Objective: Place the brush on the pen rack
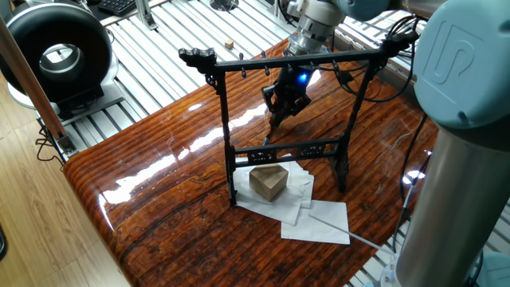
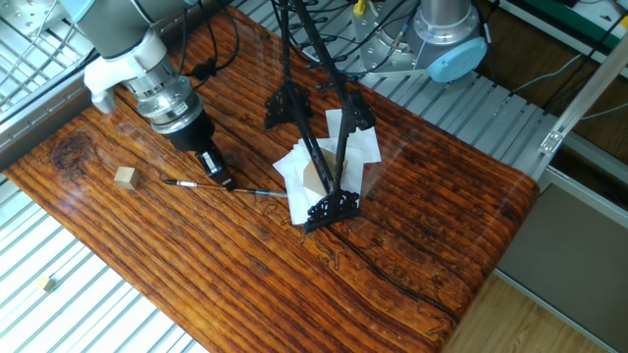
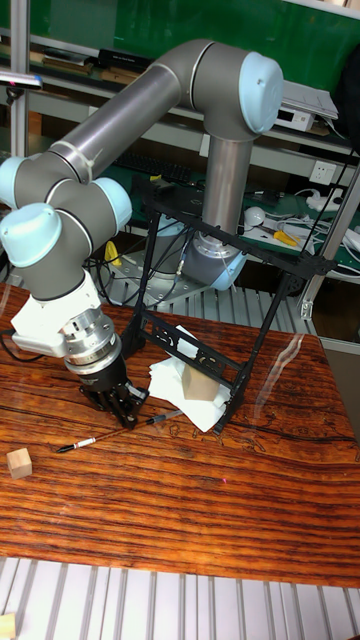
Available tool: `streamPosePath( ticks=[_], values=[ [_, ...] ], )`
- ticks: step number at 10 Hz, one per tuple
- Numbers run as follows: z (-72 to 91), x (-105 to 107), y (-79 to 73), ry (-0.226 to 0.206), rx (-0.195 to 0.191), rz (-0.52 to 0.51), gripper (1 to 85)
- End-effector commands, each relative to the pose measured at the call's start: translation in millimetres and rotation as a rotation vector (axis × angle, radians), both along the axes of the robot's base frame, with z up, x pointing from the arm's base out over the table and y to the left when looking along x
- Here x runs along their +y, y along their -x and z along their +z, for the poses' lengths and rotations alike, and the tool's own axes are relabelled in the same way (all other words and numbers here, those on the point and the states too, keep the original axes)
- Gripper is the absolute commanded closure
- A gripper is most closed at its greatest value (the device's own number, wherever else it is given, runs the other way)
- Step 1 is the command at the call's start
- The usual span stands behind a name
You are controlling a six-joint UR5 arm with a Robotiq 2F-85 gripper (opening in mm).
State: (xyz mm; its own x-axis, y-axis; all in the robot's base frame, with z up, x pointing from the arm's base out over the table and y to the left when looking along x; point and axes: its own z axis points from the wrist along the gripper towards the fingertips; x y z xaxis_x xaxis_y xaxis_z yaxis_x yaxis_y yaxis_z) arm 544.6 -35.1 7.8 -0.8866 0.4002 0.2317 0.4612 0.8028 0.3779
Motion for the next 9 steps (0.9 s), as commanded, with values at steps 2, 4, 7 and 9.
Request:
streamPosePath(
  ticks=[2,4,7,9],
  values=[
    [3.7,2,-4.8,-0.016,-0.032,0.023,65.0],
    [6.0,8,-9.8,-0.046,-0.072,0.034,52.3],
    [4.4,5,-10.5,-0.038,-0.091,0.04,50.0],
    [0.9,-2,-14.8,-0.013,-0.114,0.041,48.0]
  ],
)
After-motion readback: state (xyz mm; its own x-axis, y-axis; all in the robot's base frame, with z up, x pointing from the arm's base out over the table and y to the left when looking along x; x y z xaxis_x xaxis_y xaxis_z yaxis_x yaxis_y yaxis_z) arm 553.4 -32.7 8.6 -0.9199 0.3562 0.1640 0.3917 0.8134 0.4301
